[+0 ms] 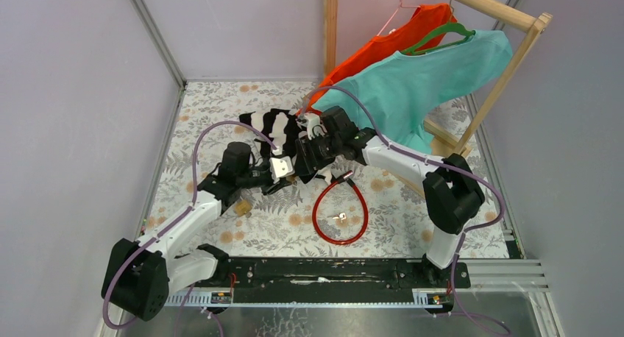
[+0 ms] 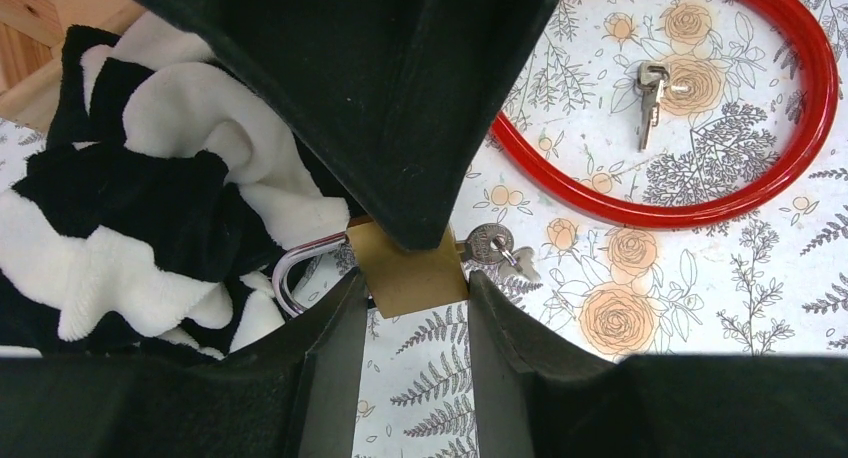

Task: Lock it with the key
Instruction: Lock the lock.

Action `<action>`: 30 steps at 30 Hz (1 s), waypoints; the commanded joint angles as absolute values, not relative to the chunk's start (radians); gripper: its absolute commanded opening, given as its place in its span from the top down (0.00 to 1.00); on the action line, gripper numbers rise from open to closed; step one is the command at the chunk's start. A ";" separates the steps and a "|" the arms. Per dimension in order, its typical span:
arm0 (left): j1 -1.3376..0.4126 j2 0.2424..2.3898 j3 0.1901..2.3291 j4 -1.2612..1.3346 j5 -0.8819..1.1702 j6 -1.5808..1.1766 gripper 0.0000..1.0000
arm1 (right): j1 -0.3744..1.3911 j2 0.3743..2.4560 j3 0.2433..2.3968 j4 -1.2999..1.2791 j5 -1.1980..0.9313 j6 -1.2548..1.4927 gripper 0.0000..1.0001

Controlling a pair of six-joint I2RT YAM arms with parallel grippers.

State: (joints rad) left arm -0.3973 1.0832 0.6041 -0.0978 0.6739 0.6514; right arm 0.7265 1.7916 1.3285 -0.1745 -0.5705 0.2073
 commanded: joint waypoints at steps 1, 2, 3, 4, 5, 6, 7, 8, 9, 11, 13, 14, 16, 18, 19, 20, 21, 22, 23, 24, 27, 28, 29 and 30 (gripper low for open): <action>-0.396 1.061 0.598 0.009 0.701 0.681 1.00 | 0.729 1.799 1.361 -0.138 -0.635 0.267 0.46; -0.397 1.063 0.598 0.014 0.700 0.678 1.00 | 0.729 1.801 1.355 -0.128 -0.648 0.276 0.48; -0.397 1.065 0.598 0.016 0.697 0.676 1.00 | 0.730 1.807 1.356 -0.121 -0.662 0.281 0.50; -0.397 1.068 0.599 0.017 0.697 0.675 1.00 | 0.730 1.812 1.355 -0.119 -0.672 0.288 0.52; -0.398 1.071 0.599 0.022 0.695 0.673 1.00 | 0.730 1.818 1.355 -0.109 -0.684 0.295 0.54; -0.400 1.074 0.598 0.027 0.694 0.672 1.00 | 0.729 1.825 1.353 -0.102 -0.692 0.302 0.55; -0.401 1.074 0.597 0.031 0.693 0.669 1.00 | 0.730 1.834 1.355 -0.097 -0.697 0.307 0.58; -0.404 1.076 0.597 0.032 0.692 0.666 1.00 | 0.730 1.841 1.355 -0.093 -0.704 0.311 0.60; -0.403 1.077 0.597 0.033 0.690 0.663 1.00 | 0.731 1.848 1.355 -0.091 -0.709 0.315 0.62; -0.405 1.079 0.596 0.034 0.687 0.665 1.00 | 0.731 1.860 1.355 -0.082 -0.721 0.320 0.65; -0.407 1.076 0.593 0.039 0.683 0.664 1.00 | 0.731 1.869 1.360 -0.076 -0.729 0.320 0.71; -0.407 1.074 0.591 0.040 0.680 0.663 1.00 | 0.731 1.870 1.361 -0.076 -0.732 0.314 0.75; -0.406 1.073 0.590 0.039 0.672 0.658 1.00 | 0.731 1.866 1.369 -0.095 -0.731 0.282 0.86; -0.406 1.075 0.589 0.041 0.669 0.648 0.97 | 0.731 1.857 1.377 -0.125 -0.710 0.232 0.99; -0.407 1.074 0.591 0.041 0.669 0.638 0.92 | 0.732 1.849 1.377 -0.137 -0.697 0.203 1.00; -0.407 1.074 0.596 0.034 0.671 0.635 0.86 | 0.730 1.839 1.375 -0.151 -0.684 0.173 1.00; -0.405 1.074 0.604 0.020 0.670 0.635 0.78 | 0.728 1.828 1.372 -0.168 -0.670 0.135 1.00; -0.405 1.074 0.613 0.004 0.670 0.634 0.71 | 0.726 1.816 1.365 -0.180 -0.649 0.083 1.00; -0.405 1.076 0.624 -0.023 0.672 0.635 0.61 | 0.725 1.801 1.356 -0.194 -0.631 0.046 1.00; -0.405 1.078 0.637 -0.047 0.678 0.637 0.53 | 0.723 1.786 1.342 -0.200 -0.618 0.006 1.00; -0.405 1.079 0.670 -0.101 0.691 0.633 0.42 | 0.718 1.741 1.294 -0.223 -0.601 -0.116 1.00; -0.404 1.077 0.679 -0.113 0.697 0.631 0.39 | 0.718 1.730 1.286 -0.242 -0.608 -0.156 1.00; -0.404 1.078 0.688 -0.121 0.702 0.627 0.38 | 0.718 1.718 1.280 -0.263 -0.614 -0.198 1.00; -0.402 1.078 0.694 -0.123 0.706 0.620 0.38 | 0.718 1.703 1.269 -0.275 -0.622 -0.227 1.00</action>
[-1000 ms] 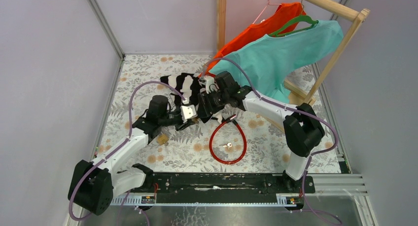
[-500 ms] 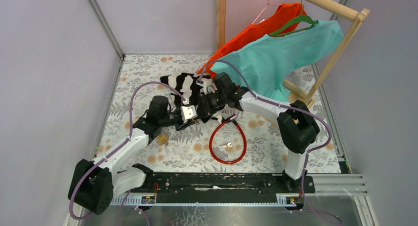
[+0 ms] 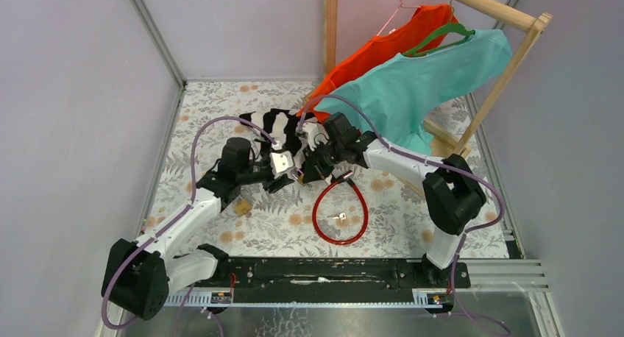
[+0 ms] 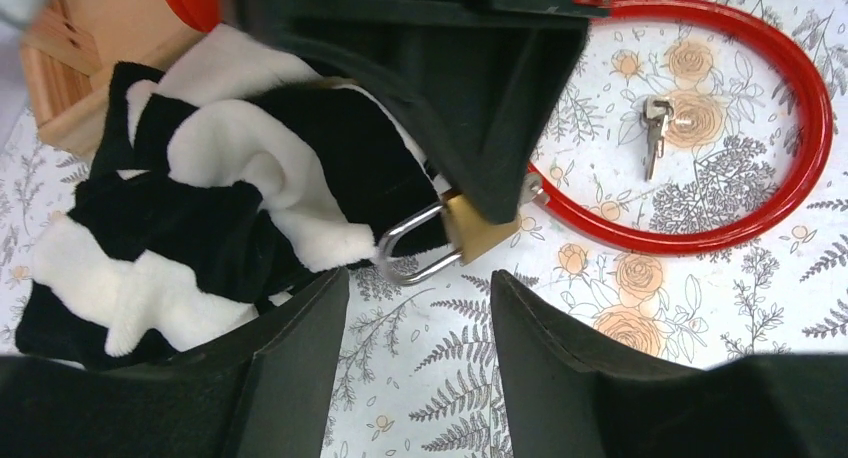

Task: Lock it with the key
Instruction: Lock the lock.

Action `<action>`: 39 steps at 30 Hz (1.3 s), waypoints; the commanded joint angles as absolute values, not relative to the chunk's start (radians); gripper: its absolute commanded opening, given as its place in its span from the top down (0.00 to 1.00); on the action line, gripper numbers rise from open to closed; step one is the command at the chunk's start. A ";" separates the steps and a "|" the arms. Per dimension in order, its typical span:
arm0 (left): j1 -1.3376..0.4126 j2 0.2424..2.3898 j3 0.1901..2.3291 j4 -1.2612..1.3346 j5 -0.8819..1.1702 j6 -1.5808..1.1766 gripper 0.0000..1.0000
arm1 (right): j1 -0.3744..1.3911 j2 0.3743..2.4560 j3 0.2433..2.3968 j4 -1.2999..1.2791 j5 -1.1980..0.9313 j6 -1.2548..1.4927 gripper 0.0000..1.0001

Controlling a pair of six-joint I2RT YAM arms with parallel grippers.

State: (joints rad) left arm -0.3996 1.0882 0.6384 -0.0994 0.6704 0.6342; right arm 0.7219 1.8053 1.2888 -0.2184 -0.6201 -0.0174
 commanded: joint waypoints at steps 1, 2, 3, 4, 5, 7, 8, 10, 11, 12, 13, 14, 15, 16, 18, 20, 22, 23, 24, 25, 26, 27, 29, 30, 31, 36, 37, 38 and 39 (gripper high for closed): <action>-0.402 1.082 0.703 -0.124 0.711 0.613 0.38 | 0.718 1.691 1.257 -0.281 -0.636 -0.252 1.00; -0.400 1.088 0.711 -0.127 0.715 0.611 0.38 | 0.718 1.680 1.250 -0.289 -0.654 -0.275 1.00; -0.400 1.093 0.718 -0.131 0.722 0.611 0.39 | 0.718 1.671 1.245 -0.298 -0.669 -0.293 1.00; -0.400 1.103 0.726 -0.138 0.734 0.613 0.39 | 0.718 1.668 1.242 -0.304 -0.685 -0.305 1.00; -0.401 1.115 0.732 -0.148 0.747 0.618 0.40 | 0.717 1.667 1.240 -0.316 -0.702 -0.320 1.00; -0.400 1.143 0.743 -0.164 0.776 0.619 0.41 | 0.718 1.637 1.234 -0.327 -0.736 -0.338 1.00; -0.400 1.156 0.750 -0.175 0.795 0.619 0.43 | 0.718 1.628 1.228 -0.327 -0.753 -0.342 1.00; -0.401 1.183 0.759 -0.184 0.835 0.609 0.46 | 0.717 1.615 1.212 -0.317 -0.773 -0.346 1.00; -0.400 1.195 0.765 -0.184 0.856 0.596 0.48 | 0.717 1.609 1.204 -0.310 -0.783 -0.347 1.00; -0.400 1.207 0.772 -0.184 0.872 0.584 0.52 | 0.718 1.605 1.198 -0.304 -0.789 -0.351 1.00; -0.400 1.218 0.775 -0.186 0.883 0.574 0.57 | 0.717 1.602 1.196 -0.301 -0.793 -0.350 1.00; -0.400 1.229 0.782 -0.187 0.884 0.560 0.63 | 0.717 1.597 1.195 -0.301 -0.798 -0.354 1.00; -0.400 1.238 0.787 -0.185 0.880 0.538 0.67 | 0.718 1.592 1.192 -0.298 -0.800 -0.361 1.00; -0.400 1.246 0.791 -0.184 0.879 0.525 0.72 | 0.718 1.583 1.187 -0.291 -0.801 -0.365 1.00; -0.400 1.263 0.794 -0.176 0.893 0.493 0.80 | 0.718 1.572 1.177 -0.280 -0.796 -0.372 1.00; -0.399 1.284 0.801 -0.179 0.924 0.467 0.84 | 0.718 1.564 1.171 -0.270 -0.787 -0.377 1.00; -0.399 1.305 0.815 -0.208 0.934 0.467 0.85 | 0.718 1.562 1.167 -0.267 -0.769 -0.377 1.00; -0.397 1.312 0.819 -0.224 0.933 0.468 0.85 | 0.716 1.562 1.165 -0.269 -0.762 -0.377 1.00; -0.393 1.319 0.823 -0.239 0.933 0.474 0.84 | 0.716 1.560 1.163 -0.271 -0.759 -0.376 1.00; -0.386 1.321 0.826 -0.250 0.936 0.480 0.82 | 0.715 1.558 1.160 -0.274 -0.756 -0.377 1.00; -0.378 1.317 0.828 -0.259 0.943 0.488 0.80 | 0.714 1.556 1.158 -0.276 -0.751 -0.381 1.00; -0.368 1.312 0.825 -0.262 0.945 0.493 0.79 | 0.715 1.553 1.157 -0.283 -0.743 -0.390 1.00; -0.345 1.293 0.820 -0.257 0.943 0.499 0.75 | 0.714 1.547 1.156 -0.303 -0.727 -0.416 1.00; -0.334 1.284 0.820 -0.254 0.942 0.500 0.73 | 0.713 1.543 1.155 -0.313 -0.721 -0.428 1.00; -0.321 1.273 0.819 -0.254 0.944 0.501 0.70 | 0.711 1.538 1.152 -0.322 -0.716 -0.435 1.00; -0.278 1.238 0.839 -0.366 0.986 0.638 0.53 | 0.695 1.498 1.140 -0.375 -0.720 -0.480 1.00; -0.278 1.239 0.851 -0.408 1.006 0.676 0.49 | 0.694 1.491 1.140 -0.387 -0.727 -0.493 1.00; -0.279 1.243 0.858 -0.439 1.028 0.697 0.45 | 0.692 1.485 1.142 -0.400 -0.734 -0.498 1.00; -0.278 1.246 0.861 -0.457 1.054 0.705 0.42 | 0.691 1.479 1.143 -0.412 -0.748 -0.502 1.00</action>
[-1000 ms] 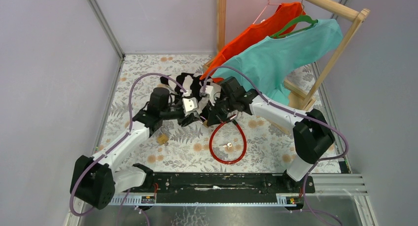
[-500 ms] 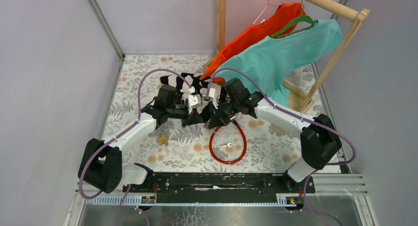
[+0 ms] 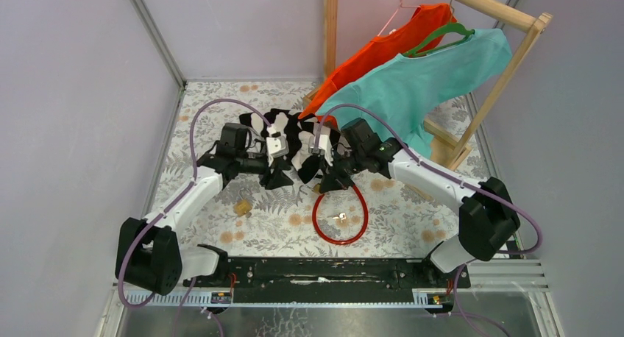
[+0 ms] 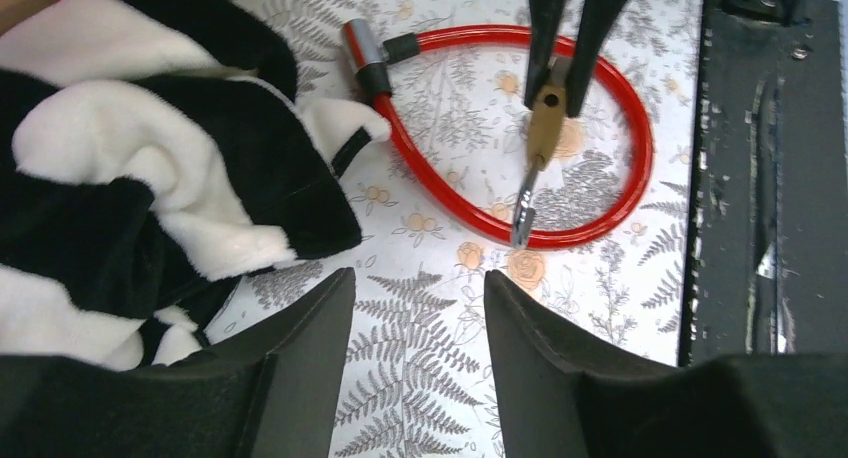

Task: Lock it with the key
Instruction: Lock the lock.

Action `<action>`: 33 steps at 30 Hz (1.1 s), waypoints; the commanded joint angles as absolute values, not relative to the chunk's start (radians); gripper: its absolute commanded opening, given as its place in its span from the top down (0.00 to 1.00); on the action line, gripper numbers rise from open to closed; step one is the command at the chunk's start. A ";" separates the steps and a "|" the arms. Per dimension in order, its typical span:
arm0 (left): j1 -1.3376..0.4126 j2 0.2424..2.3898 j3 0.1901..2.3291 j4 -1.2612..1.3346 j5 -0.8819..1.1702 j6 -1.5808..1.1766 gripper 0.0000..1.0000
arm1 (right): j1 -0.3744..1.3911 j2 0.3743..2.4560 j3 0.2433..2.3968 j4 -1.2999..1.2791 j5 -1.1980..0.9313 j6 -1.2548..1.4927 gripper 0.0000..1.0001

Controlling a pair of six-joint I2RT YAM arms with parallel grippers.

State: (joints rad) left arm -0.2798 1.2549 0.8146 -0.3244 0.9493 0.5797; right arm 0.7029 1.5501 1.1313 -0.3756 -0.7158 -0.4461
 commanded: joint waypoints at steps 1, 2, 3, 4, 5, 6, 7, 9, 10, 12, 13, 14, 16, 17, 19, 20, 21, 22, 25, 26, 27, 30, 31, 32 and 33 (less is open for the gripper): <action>-0.279 1.252 0.862 -0.464 1.078 0.706 0.40 | 0.689 1.474 1.145 -0.418 -0.762 -0.505 1.00; -0.280 1.259 0.864 -0.466 1.102 0.703 0.40 | 0.689 1.471 1.148 -0.422 -0.770 -0.507 1.00; -0.283 1.265 0.867 -0.466 1.122 0.697 0.40 | 0.689 1.467 1.151 -0.425 -0.773 -0.509 1.00; -0.289 1.272 0.873 -0.466 1.137 0.691 0.41 | 0.688 1.464 1.156 -0.430 -0.772 -0.509 1.00; -0.298 1.277 0.882 -0.466 1.140 0.685 0.42 | 0.689 1.464 1.164 -0.439 -0.770 -0.513 1.00; -0.310 1.283 0.892 -0.466 1.141 0.679 0.43 | 0.689 1.465 1.173 -0.450 -0.768 -0.519 1.00; -0.320 1.286 0.904 -0.466 1.141 0.675 0.43 | 0.689 1.468 1.185 -0.467 -0.766 -0.526 1.00; -0.343 1.304 0.928 -0.475 1.139 0.658 0.44 | 0.688 1.479 1.210 -0.494 -0.763 -0.532 1.00; -0.353 1.314 0.941 -0.487 1.144 0.657 0.44 | 0.689 1.481 1.218 -0.503 -0.761 -0.533 1.00; -0.370 1.332 0.957 -0.497 1.141 0.645 0.46 | 0.689 1.483 1.227 -0.510 -0.762 -0.533 1.00; -0.379 1.341 0.959 -0.498 1.140 0.641 0.47 | 0.689 1.481 1.228 -0.510 -0.763 -0.531 1.00; -0.386 1.349 0.960 -0.498 1.138 0.640 0.49 | 0.689 1.479 1.228 -0.509 -0.766 -0.529 1.00; -0.397 1.365 0.963 -0.499 1.138 0.633 0.52 | 0.688 1.476 1.233 -0.506 -0.772 -0.521 1.00; -0.402 1.371 0.965 -0.499 1.140 0.631 0.54 | 0.689 1.475 1.236 -0.508 -0.774 -0.518 1.00; -0.411 1.382 0.965 -0.499 1.145 0.630 0.59 | 0.689 1.470 1.238 -0.509 -0.778 -0.513 1.00; -0.415 1.386 0.964 -0.499 1.145 0.630 0.60 | 0.689 1.469 1.240 -0.507 -0.777 -0.510 1.00; -0.419 1.389 0.963 -0.499 1.146 0.629 0.62 | 0.689 1.468 1.240 -0.506 -0.774 -0.508 1.00; -0.421 1.391 0.960 -0.499 1.145 0.629 0.65 | 0.689 1.468 1.241 -0.507 -0.771 -0.506 1.00; -0.424 1.392 0.951 -0.499 1.149 0.633 0.70 | 0.688 1.465 1.241 -0.508 -0.767 -0.507 1.00; -0.427 1.394 0.950 -0.499 1.150 0.634 0.71 | 0.689 1.466 1.242 -0.505 -0.767 -0.505 1.00; -0.430 1.394 0.950 -0.499 1.150 0.635 0.73 | 0.689 1.466 1.242 -0.504 -0.767 -0.502 1.00; -0.436 1.397 0.949 -0.499 1.153 0.638 0.78 | 0.689 1.468 1.248 -0.500 -0.770 -0.494 1.00; -0.436 1.397 0.948 -0.499 1.153 0.638 0.79 | 0.689 1.468 1.249 -0.500 -0.767 -0.494 1.00; -0.437 1.400 0.948 -0.499 1.155 0.639 0.82 | 0.689 1.469 1.249 -0.500 -0.766 -0.493 1.00; -0.437 1.402 0.948 -0.499 1.158 0.640 0.84 | 0.689 1.469 1.252 -0.500 -0.765 -0.491 1.00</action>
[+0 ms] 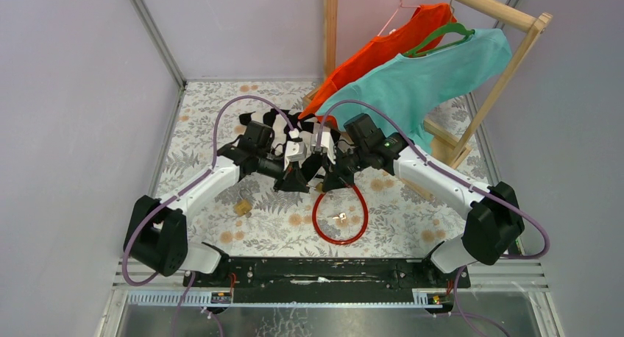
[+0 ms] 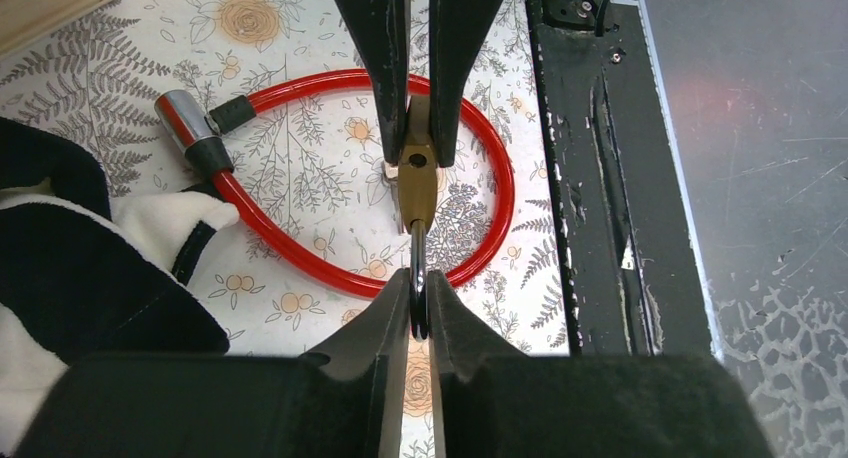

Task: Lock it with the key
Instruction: Lock the lock.

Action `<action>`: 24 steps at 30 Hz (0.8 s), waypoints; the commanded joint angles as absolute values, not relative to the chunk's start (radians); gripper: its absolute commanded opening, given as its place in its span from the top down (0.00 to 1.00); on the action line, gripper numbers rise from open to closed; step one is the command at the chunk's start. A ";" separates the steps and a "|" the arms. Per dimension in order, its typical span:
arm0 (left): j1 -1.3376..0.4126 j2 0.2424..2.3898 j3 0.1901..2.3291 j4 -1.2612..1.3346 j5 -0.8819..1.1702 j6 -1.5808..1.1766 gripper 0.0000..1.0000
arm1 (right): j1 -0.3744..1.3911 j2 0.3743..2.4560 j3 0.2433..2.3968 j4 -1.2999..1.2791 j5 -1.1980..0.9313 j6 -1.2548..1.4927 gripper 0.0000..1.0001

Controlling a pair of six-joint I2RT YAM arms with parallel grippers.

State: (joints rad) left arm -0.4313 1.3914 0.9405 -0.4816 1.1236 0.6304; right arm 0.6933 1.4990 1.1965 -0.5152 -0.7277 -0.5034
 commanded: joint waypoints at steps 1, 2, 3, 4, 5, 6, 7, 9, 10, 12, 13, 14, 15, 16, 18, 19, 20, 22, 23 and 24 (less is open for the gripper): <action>-0.437 1.403 0.949 -0.499 1.162 0.639 0.87 | 0.689 1.470 1.254 -0.498 -0.764 -0.487 1.00; -0.437 1.402 0.950 -0.499 1.164 0.640 0.91 | 0.689 1.470 1.258 -0.498 -0.764 -0.485 1.00; -0.438 1.400 0.953 -0.499 1.165 0.644 0.97 | 0.689 1.471 1.259 -0.496 -0.762 -0.478 1.00; -0.438 1.399 0.953 -0.499 1.165 0.647 1.00 | 0.689 1.472 1.259 -0.492 -0.758 -0.473 1.00; -0.438 1.396 0.954 -0.499 1.167 0.647 1.00 | 0.689 1.473 1.257 -0.487 -0.744 -0.466 1.00; -0.437 1.394 0.956 -0.499 1.169 0.644 1.00 | 0.688 1.473 1.257 -0.480 -0.733 -0.457 0.99; -0.437 1.390 0.957 -0.499 1.168 0.639 1.00 | 0.687 1.470 1.255 -0.477 -0.722 -0.451 0.97; -0.434 1.380 0.955 -0.500 1.164 0.638 1.00 | 0.680 1.464 1.248 -0.467 -0.705 -0.438 0.89; -0.434 1.374 0.953 -0.500 1.166 0.638 1.00 | 0.675 1.460 1.242 -0.459 -0.696 -0.431 0.83; -0.430 1.368 0.955 -0.500 1.175 0.632 1.00 | 0.663 1.448 1.234 -0.451 -0.682 -0.425 0.67; -0.427 1.365 0.958 -0.500 1.181 0.624 1.00 | 0.657 1.440 1.230 -0.450 -0.675 -0.426 0.60; -0.423 1.363 0.961 -0.500 1.182 0.611 1.00 | 0.653 1.429 1.227 -0.449 -0.669 -0.428 0.55; -0.420 1.364 0.967 -0.500 1.183 0.598 1.00 | 0.650 1.417 1.223 -0.449 -0.660 -0.434 0.50; -0.420 1.365 0.975 -0.500 1.183 0.586 1.00 | 0.647 1.400 1.217 -0.446 -0.648 -0.441 0.46; -0.417 1.368 1.001 -0.519 1.174 0.589 1.00 | 0.647 1.374 1.212 -0.452 -0.633 -0.461 0.40; -0.418 1.369 1.020 -0.531 1.169 0.594 1.00 | 0.647 1.363 1.216 -0.462 -0.629 -0.473 0.38; -0.417 1.369 1.040 -0.544 1.165 0.597 1.00 | 0.647 1.354 1.223 -0.476 -0.624 -0.486 0.35; -0.417 1.369 1.076 -0.555 1.164 0.594 1.00 | 0.647 1.339 1.241 -0.502 -0.616 -0.511 0.32; -0.417 1.369 1.092 -0.555 1.167 0.586 1.00 | 0.648 1.333 1.248 -0.514 -0.616 -0.523 0.31; -0.418 1.369 1.113 -0.553 1.172 0.575 1.00 | 0.647 1.327 1.255 -0.524 -0.617 -0.534 0.30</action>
